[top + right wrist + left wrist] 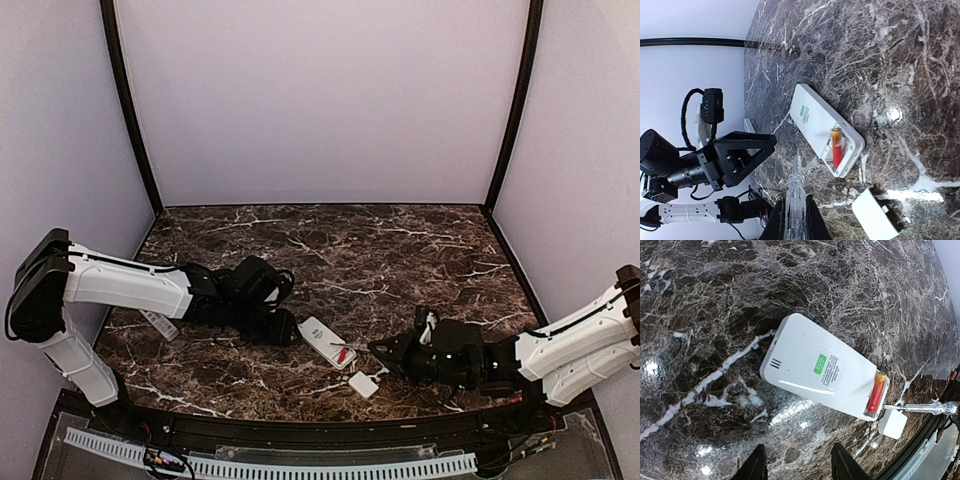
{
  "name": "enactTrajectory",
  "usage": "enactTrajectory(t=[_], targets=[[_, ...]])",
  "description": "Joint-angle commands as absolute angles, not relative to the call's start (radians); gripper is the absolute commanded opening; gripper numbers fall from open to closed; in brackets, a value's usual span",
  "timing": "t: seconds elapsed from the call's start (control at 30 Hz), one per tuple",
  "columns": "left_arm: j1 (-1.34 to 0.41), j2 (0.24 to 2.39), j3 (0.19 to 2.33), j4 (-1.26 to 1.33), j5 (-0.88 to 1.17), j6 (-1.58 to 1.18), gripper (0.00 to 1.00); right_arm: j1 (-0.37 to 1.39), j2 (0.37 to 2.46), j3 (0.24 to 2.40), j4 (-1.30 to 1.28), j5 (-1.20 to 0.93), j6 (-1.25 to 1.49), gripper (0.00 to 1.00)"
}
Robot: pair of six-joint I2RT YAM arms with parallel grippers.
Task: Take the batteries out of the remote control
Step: Remove the remote control without the battery cover.
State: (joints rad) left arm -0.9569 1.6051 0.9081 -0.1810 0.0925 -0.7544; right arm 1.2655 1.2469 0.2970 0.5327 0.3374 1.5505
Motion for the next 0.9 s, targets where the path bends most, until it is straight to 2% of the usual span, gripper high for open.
enactTrajectory(t=[0.0,0.1,0.27,0.53,0.6,0.77,0.87], targets=[[-0.944,1.553,0.875,-0.185,0.099,-0.769,0.43,1.27,1.261,0.327,0.531,0.311,1.515,0.0],[-0.941,1.544,0.866,-0.181,0.097,-0.773,0.43,1.271,1.259,0.332,0.507,0.307,1.519,0.0],[-0.938,1.537,0.852,-0.181,0.099,-0.777,0.44,1.275,1.232,0.462,0.198,0.323,1.487,0.0],[-0.932,1.54,0.853,-0.17,0.1,-0.774,0.46,1.297,1.219,0.589,-0.076,0.363,1.421,0.0],[-0.929,1.548,0.863,-0.168,0.103,-0.768,0.48,1.309,1.228,0.618,-0.144,0.374,1.41,0.0],[-0.921,1.594,0.904,-0.166,0.109,-0.749,0.6,1.327,1.245,0.67,-0.229,0.395,1.377,0.0],[-0.912,1.635,0.939,-0.169,0.113,-0.737,0.63,1.328,1.246,0.681,-0.237,0.394,1.354,0.0]])
